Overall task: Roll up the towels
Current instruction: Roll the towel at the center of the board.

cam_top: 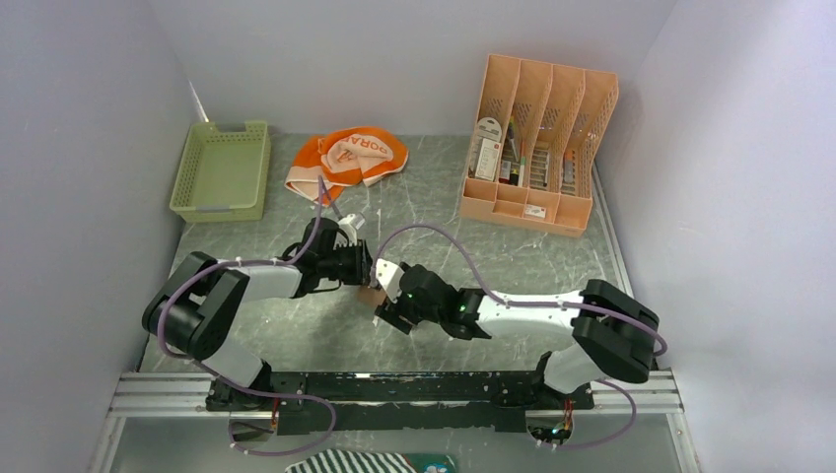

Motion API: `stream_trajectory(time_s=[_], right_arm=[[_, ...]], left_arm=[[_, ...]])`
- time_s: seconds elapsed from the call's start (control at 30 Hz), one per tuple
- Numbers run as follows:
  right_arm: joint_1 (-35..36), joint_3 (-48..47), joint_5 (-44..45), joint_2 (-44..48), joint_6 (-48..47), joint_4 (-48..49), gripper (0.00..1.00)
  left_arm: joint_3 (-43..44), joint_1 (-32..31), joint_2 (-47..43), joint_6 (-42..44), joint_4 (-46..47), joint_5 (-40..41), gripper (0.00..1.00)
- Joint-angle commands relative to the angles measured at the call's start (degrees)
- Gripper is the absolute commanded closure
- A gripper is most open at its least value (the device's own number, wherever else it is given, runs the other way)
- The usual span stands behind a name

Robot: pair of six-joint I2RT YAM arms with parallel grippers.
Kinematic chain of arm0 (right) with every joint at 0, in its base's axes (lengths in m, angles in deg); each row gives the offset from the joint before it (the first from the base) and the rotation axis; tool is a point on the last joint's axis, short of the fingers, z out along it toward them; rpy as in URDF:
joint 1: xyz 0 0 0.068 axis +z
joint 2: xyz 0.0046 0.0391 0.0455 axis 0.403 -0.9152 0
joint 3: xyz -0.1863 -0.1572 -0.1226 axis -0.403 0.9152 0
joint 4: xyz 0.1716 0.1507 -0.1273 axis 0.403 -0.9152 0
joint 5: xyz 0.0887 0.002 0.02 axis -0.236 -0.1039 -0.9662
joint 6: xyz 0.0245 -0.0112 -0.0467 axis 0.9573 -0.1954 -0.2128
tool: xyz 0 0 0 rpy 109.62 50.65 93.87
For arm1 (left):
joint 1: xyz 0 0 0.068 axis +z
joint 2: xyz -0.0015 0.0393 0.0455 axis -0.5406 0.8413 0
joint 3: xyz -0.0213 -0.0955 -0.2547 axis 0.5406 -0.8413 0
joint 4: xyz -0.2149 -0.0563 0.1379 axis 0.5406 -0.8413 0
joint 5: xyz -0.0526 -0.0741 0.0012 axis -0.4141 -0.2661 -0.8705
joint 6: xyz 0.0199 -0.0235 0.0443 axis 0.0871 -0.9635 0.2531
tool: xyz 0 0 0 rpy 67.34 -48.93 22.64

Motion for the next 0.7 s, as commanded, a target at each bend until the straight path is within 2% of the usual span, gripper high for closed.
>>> stream_trajectory(time_s=[0.0, 0.2, 0.33, 0.5, 0.67], right_arm=[[1.23, 0.29, 8.07, -2.40, -3.52, 4.73, 0.28], [2.26, -0.06, 13.90, -5.71, -5.49, 8.49, 0.29], [2.28, -0.61, 12.97, -6.90, -6.12, 8.28, 0.33], [1.90, -1.87, 6.34, -8.80, -5.07, 5.89, 0.41], [-4.21, -2.13, -8.60, -7.37, 0.78, 4.44, 0.55]], left_arm=[[3.59, -0.41, 1.69, 2.97, -3.22, -0.20, 0.66], [6.95, -0.41, 4.04, 5.14, -6.09, -1.19, 0.66], [8.39, -0.40, 5.89, 5.72, -7.04, -1.72, 0.67], [9.85, -0.05, 5.71, 6.35, -8.39, -0.84, 0.67], [13.02, 4.75, -1.51, 7.38, -13.33, -0.08, 0.66]])
